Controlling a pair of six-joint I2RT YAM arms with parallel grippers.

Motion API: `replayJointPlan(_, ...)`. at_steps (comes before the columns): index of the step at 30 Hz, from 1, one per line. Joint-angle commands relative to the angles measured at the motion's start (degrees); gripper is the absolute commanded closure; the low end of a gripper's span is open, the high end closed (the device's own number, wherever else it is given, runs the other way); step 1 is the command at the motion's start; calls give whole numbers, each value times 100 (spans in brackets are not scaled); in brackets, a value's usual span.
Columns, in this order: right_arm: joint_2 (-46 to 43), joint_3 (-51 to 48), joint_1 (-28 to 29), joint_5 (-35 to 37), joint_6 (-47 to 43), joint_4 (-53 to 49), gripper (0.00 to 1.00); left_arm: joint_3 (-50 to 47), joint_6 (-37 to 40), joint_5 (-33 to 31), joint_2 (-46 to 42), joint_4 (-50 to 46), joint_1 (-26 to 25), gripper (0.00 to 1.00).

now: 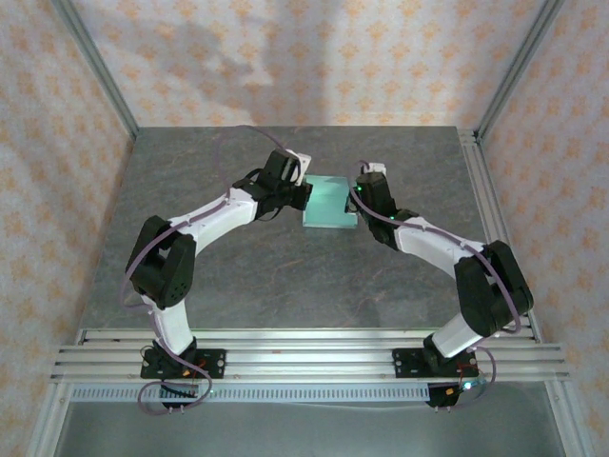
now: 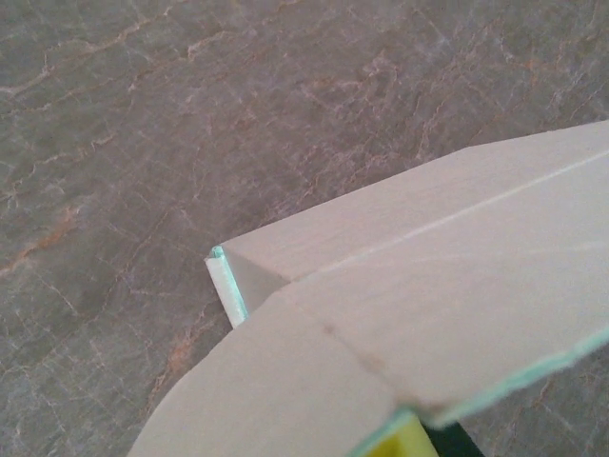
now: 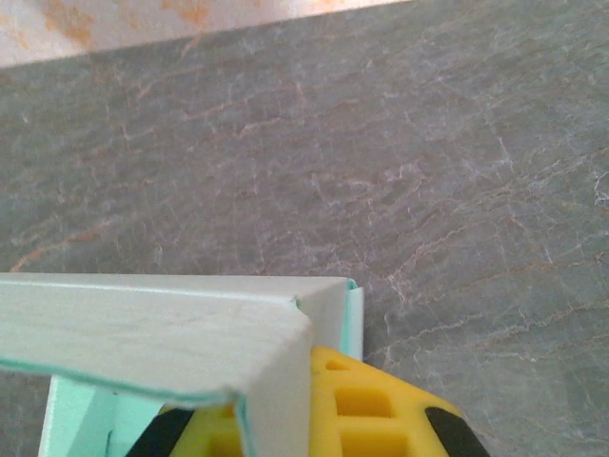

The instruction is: Fold the paper box

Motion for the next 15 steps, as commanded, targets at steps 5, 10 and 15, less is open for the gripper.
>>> replayJointPlan(5, 65, -274, 178, 58, 35, 1330, 100, -178, -119, 74, 59, 628, -166, 100)
replayJointPlan(10, 232, -375, 184, 24, -90, 1507, 100, -202, -77, 58, 197, 688, -165, 100)
replayJointPlan(15, 379, -478, 183, 9, -308, 1710, 100, -241, -30, -7, 326, 772, -172, 100)
